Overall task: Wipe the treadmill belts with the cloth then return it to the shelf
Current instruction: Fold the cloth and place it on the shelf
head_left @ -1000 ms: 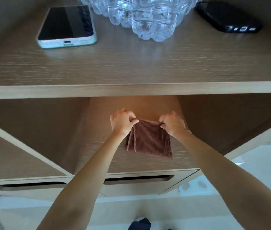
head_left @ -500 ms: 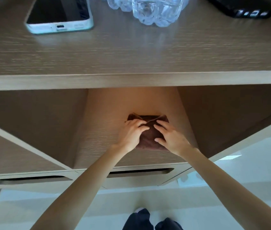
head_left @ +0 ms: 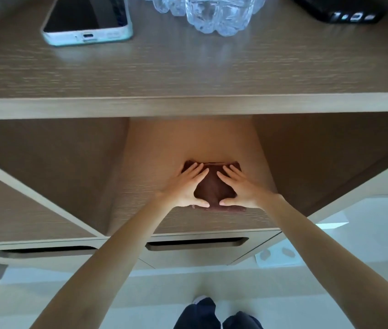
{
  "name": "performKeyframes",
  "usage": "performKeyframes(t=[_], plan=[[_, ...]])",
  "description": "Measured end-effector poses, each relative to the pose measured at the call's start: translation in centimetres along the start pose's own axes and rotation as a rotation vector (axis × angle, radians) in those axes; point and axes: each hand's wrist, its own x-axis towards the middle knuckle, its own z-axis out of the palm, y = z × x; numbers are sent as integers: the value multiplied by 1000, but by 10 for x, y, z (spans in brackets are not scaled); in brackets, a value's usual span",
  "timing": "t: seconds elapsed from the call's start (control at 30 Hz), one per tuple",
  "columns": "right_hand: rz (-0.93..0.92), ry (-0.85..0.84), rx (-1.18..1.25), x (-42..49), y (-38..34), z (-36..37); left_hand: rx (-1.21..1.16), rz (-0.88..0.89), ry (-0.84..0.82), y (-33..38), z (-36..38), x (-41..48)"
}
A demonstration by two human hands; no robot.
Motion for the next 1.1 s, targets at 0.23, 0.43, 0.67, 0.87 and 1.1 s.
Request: performKeyframes(t=[0.23, 0.43, 0.67, 0.87, 1.1], plan=[[81, -62, 89, -1, 5, -14, 2, -82, -236, -7, -24, 8], [82, 213, 20, -55, -9, 21, 220, -88, 78, 22, 16, -45], [144, 242, -228, -54, -3, 48, 49, -95, -35, 27, 26, -19], [373, 170, -338, -19, 24, 15, 2, -133, -73, 46, 7, 50], [409, 130, -321, 21, 46, -21, -91, -228, -91, 49, -2, 95]])
